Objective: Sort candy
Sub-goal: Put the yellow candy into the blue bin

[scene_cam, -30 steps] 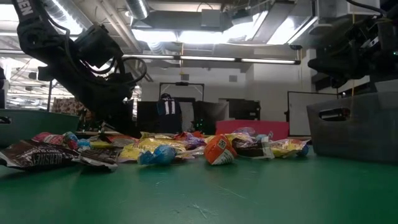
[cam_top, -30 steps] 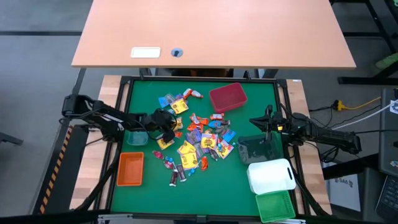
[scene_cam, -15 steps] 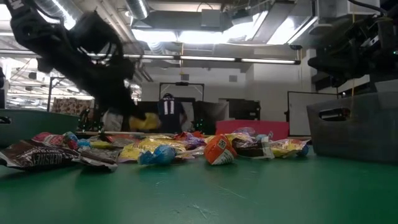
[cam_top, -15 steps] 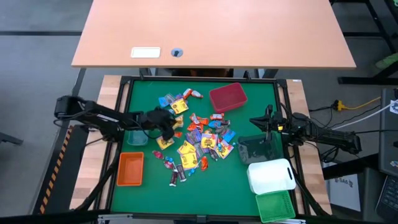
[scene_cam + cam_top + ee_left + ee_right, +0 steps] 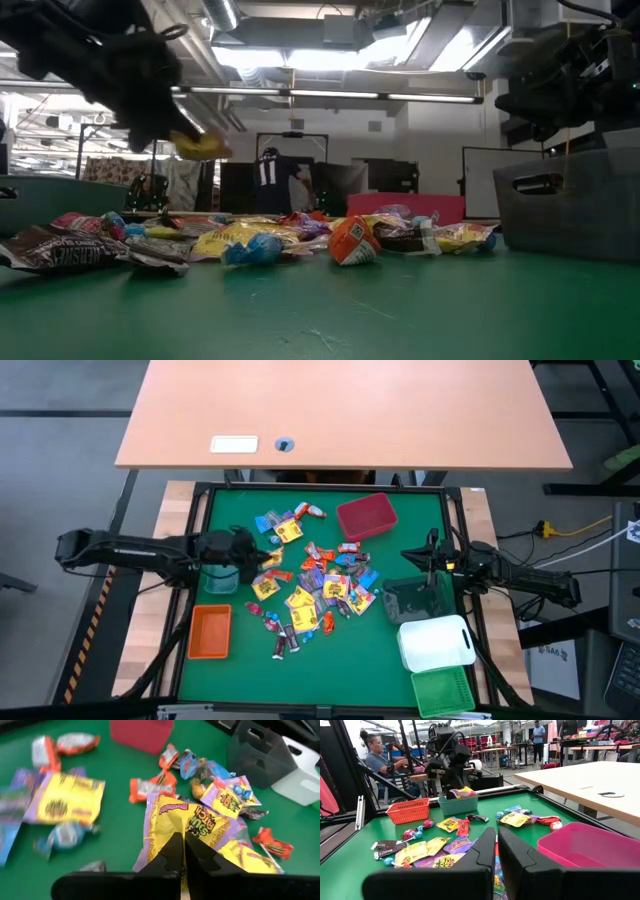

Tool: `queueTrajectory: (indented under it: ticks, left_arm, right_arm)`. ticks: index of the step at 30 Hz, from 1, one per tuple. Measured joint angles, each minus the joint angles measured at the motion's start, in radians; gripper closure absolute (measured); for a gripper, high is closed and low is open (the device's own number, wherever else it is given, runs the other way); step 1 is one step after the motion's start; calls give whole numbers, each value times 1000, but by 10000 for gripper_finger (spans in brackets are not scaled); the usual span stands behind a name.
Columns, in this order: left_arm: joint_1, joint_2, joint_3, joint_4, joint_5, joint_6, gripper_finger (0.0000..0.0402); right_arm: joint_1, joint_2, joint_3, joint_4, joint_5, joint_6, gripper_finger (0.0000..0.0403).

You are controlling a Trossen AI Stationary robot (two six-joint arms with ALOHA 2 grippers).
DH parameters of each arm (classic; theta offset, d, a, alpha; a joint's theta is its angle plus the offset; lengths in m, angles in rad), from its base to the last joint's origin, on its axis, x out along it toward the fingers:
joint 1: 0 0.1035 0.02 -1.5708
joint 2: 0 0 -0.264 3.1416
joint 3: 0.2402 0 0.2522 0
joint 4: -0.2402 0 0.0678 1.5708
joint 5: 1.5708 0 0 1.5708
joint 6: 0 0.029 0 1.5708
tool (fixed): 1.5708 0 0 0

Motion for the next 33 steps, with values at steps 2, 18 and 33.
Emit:
queueTrajectory:
  ticks: [2,18,33]
  left_arm:
    - [0,-56,0,-71,14,-59,401]
    - [0,-90,463,-998,-76,-237,401]
    - [0,-25,350,-1146,74,-315,402]
  right_arm:
    - [0,0,0,0,0,0,382]
    - [0,0,0,0,0,0,382]
    - [0,0,0,-1,0,0,382]
